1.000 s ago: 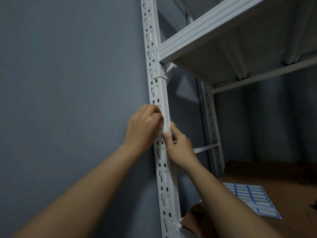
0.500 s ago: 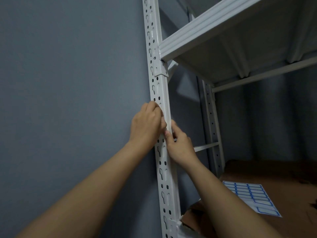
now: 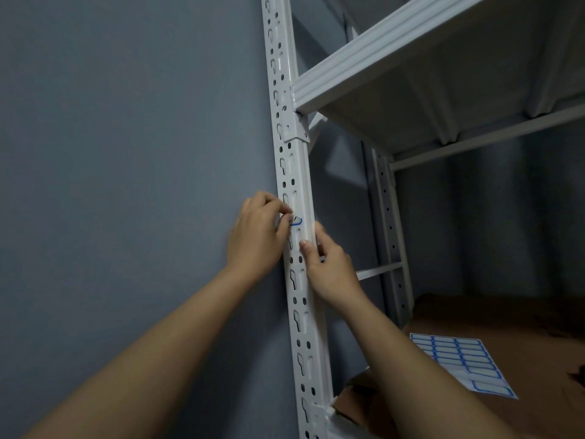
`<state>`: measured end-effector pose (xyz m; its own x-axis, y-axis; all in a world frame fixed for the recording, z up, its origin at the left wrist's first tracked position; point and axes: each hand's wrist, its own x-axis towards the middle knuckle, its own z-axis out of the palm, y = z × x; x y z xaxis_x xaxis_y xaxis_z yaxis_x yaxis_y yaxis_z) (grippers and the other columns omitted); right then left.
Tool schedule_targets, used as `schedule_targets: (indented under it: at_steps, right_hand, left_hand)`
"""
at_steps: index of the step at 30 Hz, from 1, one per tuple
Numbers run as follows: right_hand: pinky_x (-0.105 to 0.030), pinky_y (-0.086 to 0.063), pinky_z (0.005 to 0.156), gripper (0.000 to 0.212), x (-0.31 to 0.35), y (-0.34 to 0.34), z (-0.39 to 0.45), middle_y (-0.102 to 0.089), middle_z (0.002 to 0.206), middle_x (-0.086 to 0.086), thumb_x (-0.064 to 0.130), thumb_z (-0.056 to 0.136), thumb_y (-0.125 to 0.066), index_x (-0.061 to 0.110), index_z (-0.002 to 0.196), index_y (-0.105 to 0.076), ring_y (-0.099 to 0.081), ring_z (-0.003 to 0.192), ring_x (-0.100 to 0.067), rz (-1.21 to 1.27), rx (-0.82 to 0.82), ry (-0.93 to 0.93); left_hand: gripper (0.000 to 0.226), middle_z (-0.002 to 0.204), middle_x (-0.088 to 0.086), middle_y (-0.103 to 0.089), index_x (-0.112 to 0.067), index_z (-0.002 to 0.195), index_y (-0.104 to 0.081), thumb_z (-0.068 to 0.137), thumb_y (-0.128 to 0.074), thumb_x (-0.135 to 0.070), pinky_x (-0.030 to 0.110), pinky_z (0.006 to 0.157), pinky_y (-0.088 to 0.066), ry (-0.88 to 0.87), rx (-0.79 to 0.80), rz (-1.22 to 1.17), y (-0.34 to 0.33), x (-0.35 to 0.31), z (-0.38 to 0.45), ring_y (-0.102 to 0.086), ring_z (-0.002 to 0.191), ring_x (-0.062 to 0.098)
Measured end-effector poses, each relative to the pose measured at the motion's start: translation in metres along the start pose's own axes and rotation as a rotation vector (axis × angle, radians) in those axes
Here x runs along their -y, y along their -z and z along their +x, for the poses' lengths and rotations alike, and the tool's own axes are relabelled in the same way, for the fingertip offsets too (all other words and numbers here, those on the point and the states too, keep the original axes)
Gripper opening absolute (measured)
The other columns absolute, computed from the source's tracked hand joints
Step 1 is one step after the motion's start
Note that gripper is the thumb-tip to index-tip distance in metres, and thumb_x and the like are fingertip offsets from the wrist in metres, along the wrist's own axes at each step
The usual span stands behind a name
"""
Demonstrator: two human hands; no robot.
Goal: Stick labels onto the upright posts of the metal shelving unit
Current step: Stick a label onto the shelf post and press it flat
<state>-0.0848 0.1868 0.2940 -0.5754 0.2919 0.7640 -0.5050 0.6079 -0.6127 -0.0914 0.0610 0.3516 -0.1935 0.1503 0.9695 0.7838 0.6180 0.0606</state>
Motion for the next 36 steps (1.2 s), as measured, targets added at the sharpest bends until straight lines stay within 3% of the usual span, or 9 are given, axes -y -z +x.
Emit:
schedule_targets:
  at_steps: [8,13,16,18,20,22,30,36]
  right_hand:
    - [-0.042,-0.050,0.091,0.045,0.000,0.002,-0.001,-0.066,0.111,-0.005,0.044,0.097,-0.042,0.045,0.141,-0.033,-0.061,0.100,-0.029,-0.009,-0.006,0.020]
    - [-0.042,-0.051,0.090,0.045,-0.001,0.002,0.000,-0.065,0.109,-0.007,0.045,0.097,-0.042,0.045,0.141,-0.034,-0.059,0.090,-0.025,0.001,-0.003,0.013]
    - [-0.041,-0.051,0.091,0.045,-0.002,0.001,0.001,-0.065,0.111,-0.008,0.046,0.097,-0.042,0.044,0.141,-0.034,-0.060,0.097,-0.029,-0.004,0.002,0.007]
    - [-0.042,-0.050,0.093,0.045,-0.002,0.001,0.001,-0.065,0.114,-0.009,0.046,0.097,-0.041,0.044,0.141,-0.034,-0.060,0.103,-0.030,-0.003,0.002,0.002]
    - [-0.043,-0.049,0.094,0.046,-0.003,0.001,0.001,-0.065,0.113,-0.006,0.046,0.097,-0.041,0.044,0.142,-0.033,-0.060,0.105,-0.030,-0.008,0.002,0.002]
    - [-0.042,-0.050,0.092,0.046,-0.003,0.001,0.002,-0.064,0.106,-0.003,0.046,0.097,-0.040,0.044,0.142,-0.033,-0.060,0.103,-0.032,-0.021,0.002,0.007]
    - [-0.042,-0.050,0.091,0.046,-0.001,0.002,-0.001,-0.066,0.112,-0.007,0.045,0.098,-0.042,0.043,0.143,-0.033,-0.062,0.101,-0.030,-0.014,-0.014,0.019]
    - [-0.040,-0.048,0.097,0.048,0.000,0.002,-0.002,-0.064,0.123,-0.005,0.043,0.098,-0.042,0.039,0.144,-0.034,-0.060,0.111,-0.027,-0.004,-0.007,0.013]
  left_hand:
    - [0.011,0.101,-0.007,-0.053,-0.019,0.094,-0.068,0.090,-0.060,-0.025,0.030,0.071,-0.041,-0.114,-0.001,0.011,-0.003,0.001,-0.001,-0.047,0.102,0.012]
    - [0.011,0.100,0.000,-0.056,-0.014,0.091,-0.067,0.090,-0.061,-0.023,0.029,0.064,-0.035,-0.225,-0.036,0.142,-0.003,0.004,0.004,-0.050,0.096,0.017]
    - [0.006,0.089,0.007,-0.061,-0.008,0.079,-0.066,0.083,-0.066,-0.012,0.029,0.053,-0.039,-0.405,-0.065,0.240,-0.001,0.006,0.011,-0.057,0.080,0.026]
    - [0.011,0.079,0.008,-0.061,-0.008,0.070,-0.062,0.080,-0.058,-0.011,0.026,0.046,-0.038,-0.577,-0.088,0.384,0.000,0.007,0.017,-0.058,0.068,0.026]
    - [0.020,0.075,0.007,-0.061,-0.010,0.068,-0.060,0.081,-0.047,-0.016,0.028,0.045,-0.039,-0.702,-0.096,0.551,0.000,0.008,0.023,-0.058,0.064,0.023]
    - [0.017,0.075,0.005,-0.060,-0.011,0.068,-0.060,0.081,-0.049,-0.015,0.029,0.046,-0.039,-0.764,-0.095,0.645,0.000,0.010,0.026,-0.057,0.064,0.022]
    - [0.012,0.072,0.004,-0.058,-0.012,0.066,-0.058,0.070,-0.069,-0.011,0.028,0.044,-0.033,-0.804,-0.079,0.662,-0.001,0.010,0.030,-0.054,0.061,0.019]
    - [0.025,0.069,0.003,-0.059,-0.011,0.062,-0.060,0.075,-0.040,-0.019,0.026,0.043,-0.033,-0.710,-0.097,0.564,-0.001,0.008,0.028,-0.055,0.058,0.018]
